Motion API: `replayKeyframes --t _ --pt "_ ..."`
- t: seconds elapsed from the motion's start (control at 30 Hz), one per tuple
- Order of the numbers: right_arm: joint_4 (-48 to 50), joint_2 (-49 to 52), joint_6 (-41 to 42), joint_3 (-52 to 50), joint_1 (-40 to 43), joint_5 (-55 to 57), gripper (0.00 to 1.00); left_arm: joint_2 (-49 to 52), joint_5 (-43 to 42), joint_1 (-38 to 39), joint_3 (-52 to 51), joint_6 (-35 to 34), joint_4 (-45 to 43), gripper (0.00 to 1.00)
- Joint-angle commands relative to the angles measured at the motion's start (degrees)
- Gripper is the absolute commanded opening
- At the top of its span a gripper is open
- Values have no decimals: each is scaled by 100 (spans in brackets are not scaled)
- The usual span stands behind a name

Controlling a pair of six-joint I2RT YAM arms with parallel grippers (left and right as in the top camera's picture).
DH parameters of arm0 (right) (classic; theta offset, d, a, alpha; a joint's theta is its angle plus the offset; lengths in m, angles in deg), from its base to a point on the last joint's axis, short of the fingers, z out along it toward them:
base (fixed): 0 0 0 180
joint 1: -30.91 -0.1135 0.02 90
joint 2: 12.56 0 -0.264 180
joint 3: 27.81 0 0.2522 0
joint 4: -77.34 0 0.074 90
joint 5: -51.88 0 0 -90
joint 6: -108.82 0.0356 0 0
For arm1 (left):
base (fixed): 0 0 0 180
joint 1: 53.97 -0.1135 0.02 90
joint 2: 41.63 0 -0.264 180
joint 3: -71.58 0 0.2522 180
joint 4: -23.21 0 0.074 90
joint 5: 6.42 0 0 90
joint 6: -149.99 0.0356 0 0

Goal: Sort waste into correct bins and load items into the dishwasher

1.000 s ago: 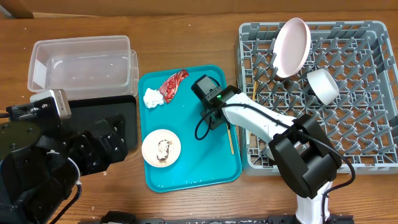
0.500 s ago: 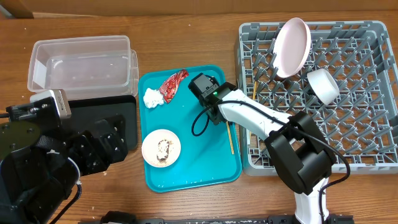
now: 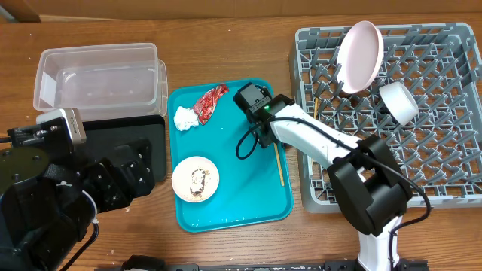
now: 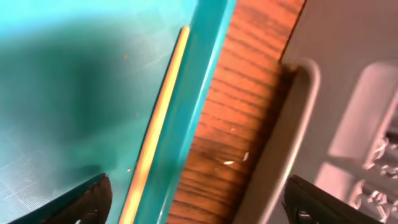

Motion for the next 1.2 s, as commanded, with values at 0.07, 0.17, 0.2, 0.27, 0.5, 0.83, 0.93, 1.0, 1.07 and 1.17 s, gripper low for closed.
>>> replayKeyframes --t 0.07,0.17,0.2,0.27,0.5,0.83,0.93,1.0,1.07,1.17 --pt "127 -264 33 120 254 -17 94 15 -4 -7 42 48 -26 100" --pt "201 -262 33 107 455 -461 94 15 -4 -7 42 48 -26 100" --pt "221 -262 31 105 538 -699 94 15 -4 -7 42 48 -26 100" --pt "269 -251 26 81 654 -1036 95 15 -4 -7 42 48 -26 100" --pt "479 -249 -205 -260 796 -1209 75 15 -4 -7 42 48 -26 100" --pt "184 -527 -138 61 546 -1405 84 15 -4 -7 42 48 -26 100" --pt "286 -748 -146 184 584 -1134 95 15 -4 -7 42 48 -26 100" --pt "400 -822 -188 195 684 -1167 100 15 -4 -7 42 48 -26 100" --pt "393 -820 -205 195 804 -1165 100 15 -4 -7 42 48 -26 100" --pt "297 -715 -208 192 970 -1187 99 15 -4 -7 42 48 -26 100"
